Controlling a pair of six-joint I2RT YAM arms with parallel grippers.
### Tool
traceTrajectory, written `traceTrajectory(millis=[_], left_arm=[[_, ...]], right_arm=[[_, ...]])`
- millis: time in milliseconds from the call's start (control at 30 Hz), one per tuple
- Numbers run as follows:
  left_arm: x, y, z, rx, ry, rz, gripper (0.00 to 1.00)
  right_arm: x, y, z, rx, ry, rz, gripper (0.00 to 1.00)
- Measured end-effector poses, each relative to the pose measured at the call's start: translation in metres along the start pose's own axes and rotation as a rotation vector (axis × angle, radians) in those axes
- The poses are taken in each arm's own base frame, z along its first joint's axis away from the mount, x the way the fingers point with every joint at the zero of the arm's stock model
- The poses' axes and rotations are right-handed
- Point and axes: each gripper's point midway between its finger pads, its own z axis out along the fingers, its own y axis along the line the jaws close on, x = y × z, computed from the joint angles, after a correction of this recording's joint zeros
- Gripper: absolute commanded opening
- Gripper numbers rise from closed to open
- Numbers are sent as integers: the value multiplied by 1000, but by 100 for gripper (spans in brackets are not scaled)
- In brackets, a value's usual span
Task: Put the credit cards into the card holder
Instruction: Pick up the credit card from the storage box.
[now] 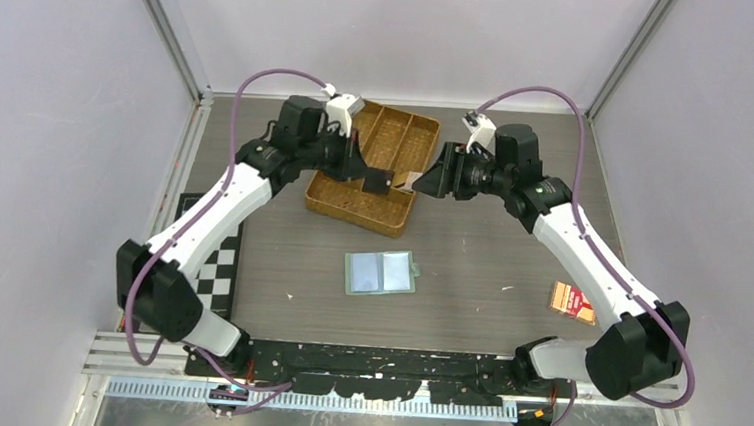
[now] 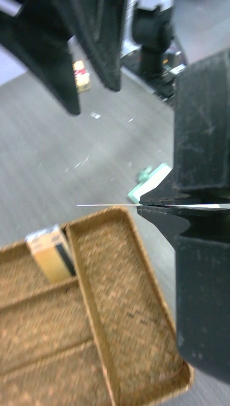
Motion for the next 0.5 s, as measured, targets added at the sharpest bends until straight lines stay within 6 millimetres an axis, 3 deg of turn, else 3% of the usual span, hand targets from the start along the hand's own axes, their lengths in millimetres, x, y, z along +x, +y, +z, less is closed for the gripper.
traceTrajectory(millis=[233, 500], left_arm=[[52, -55, -44, 288, 130, -2, 0], [88, -87, -68, 525, 268, -31, 0]], right_arm=[[24, 48, -15, -189, 81, -26, 63], [78, 90, -26, -348, 248, -50, 61]])
